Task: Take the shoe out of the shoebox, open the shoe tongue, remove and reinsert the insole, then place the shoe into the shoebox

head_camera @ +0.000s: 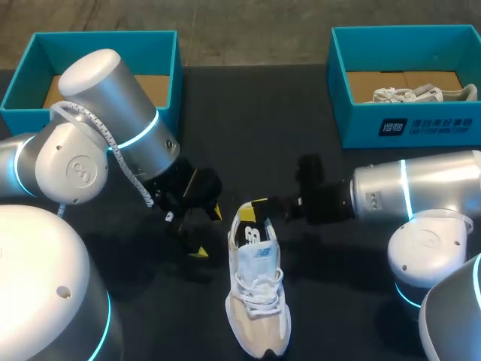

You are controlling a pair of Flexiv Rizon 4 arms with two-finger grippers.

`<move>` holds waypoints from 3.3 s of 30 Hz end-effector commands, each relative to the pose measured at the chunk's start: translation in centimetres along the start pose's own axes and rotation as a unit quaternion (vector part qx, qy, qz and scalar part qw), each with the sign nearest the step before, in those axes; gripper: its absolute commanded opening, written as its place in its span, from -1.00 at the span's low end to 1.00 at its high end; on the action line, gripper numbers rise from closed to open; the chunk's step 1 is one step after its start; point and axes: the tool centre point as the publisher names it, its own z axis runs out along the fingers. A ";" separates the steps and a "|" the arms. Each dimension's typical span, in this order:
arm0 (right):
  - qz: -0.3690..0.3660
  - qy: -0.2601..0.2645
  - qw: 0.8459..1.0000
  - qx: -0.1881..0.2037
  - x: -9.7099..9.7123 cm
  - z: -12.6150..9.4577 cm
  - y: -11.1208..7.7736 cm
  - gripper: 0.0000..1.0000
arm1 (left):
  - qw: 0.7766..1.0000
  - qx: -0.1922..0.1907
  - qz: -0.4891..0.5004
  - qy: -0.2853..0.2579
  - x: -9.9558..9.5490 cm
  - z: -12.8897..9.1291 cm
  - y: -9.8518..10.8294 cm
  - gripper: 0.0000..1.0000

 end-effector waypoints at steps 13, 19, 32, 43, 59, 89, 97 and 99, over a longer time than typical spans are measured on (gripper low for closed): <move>0.021 -0.078 0.996 0.040 1.6 -4.5 1.1 0.47 | 1.000 -0.001 0.000 -0.002 0.2 0.0 0.0 1.00; 0.042 -0.127 0.989 0.059 2.2 -6.1 1.2 0.06 | 1.000 -0.001 0.000 -0.002 0.2 0.0 0.0 1.00; 0.056 -0.215 0.970 0.096 3.3 -6.1 1.3 -1.00 | 1.000 -0.001 0.000 -0.002 0.2 0.0 0.0 1.00; 0.052 -0.226 0.968 0.093 3.6 -6.2 1.4 -1.00 | 1.000 -0.001 0.000 -0.002 0.2 0.0 0.0 1.00; 0.077 -0.298 0.939 0.155 2.8 -2.1 0.7 -1.00 | 0.998 -0.050 0.002 -0.032 0.7 -1.1 -1.2 1.00; 0.116 -0.357 0.913 0.163 2.2 1.3 -1.3 -1.00 | 0.999 -0.039 0.013 -0.004 -0.1 -6.8 5.4 1.00; 0.115 -0.359 0.911 0.169 2.1 1.5 -1.1 -1.00 | 0.999 -0.040 0.011 -0.007 -0.2 -6.9 5.5 1.00; 0.113 -0.371 0.904 0.180 1.9 2.1 -0.9 -1.00 | 0.999 -0.043 0.006 -0.006 -0.5 -7.3 5.9 1.00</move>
